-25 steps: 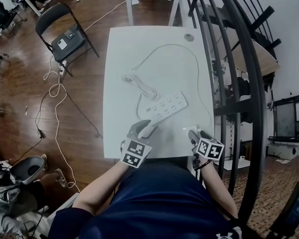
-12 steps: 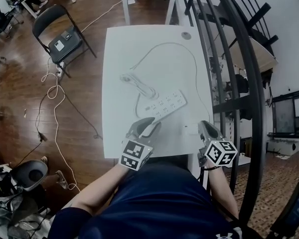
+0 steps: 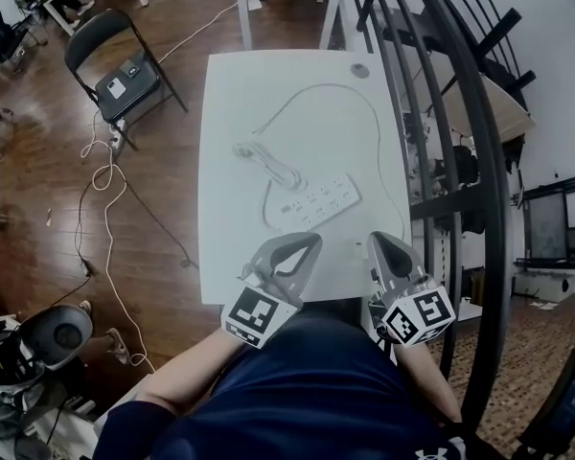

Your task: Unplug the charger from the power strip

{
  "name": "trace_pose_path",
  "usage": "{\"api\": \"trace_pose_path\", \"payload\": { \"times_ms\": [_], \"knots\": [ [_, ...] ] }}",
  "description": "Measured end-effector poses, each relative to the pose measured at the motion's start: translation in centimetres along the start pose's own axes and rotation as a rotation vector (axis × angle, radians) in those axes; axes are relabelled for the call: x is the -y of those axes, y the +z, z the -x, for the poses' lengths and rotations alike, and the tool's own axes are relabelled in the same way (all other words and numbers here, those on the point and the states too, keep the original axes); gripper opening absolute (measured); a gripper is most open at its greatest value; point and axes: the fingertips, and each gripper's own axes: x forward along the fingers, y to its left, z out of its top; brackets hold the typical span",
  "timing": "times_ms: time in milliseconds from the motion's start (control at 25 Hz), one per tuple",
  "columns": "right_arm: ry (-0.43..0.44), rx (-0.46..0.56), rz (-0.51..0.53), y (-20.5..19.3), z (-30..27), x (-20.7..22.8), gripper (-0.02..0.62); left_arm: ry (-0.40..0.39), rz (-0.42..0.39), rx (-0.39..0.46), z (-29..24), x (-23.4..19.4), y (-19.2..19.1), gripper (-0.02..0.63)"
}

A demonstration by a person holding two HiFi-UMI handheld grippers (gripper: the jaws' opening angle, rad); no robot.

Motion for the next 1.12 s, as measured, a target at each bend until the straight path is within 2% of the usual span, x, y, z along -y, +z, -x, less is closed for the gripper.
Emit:
{"api": "trace_pose_path", "payload": {
  "times_ms": [360, 1120],
  "knots": [
    [0.030, -0.034, 0.024, -1.4, 0.5, -1.3, 0.011, -0.041, 0.023, -0.036, 0.4, 1.7, -0.7, 0.006],
    [0.043, -0.044, 0.031, -1.9, 0.5, -2.2, 0.011, -0.017, 0.038, -0.043, 0.9, 1.1, -1.6, 0.006]
  ]
}}
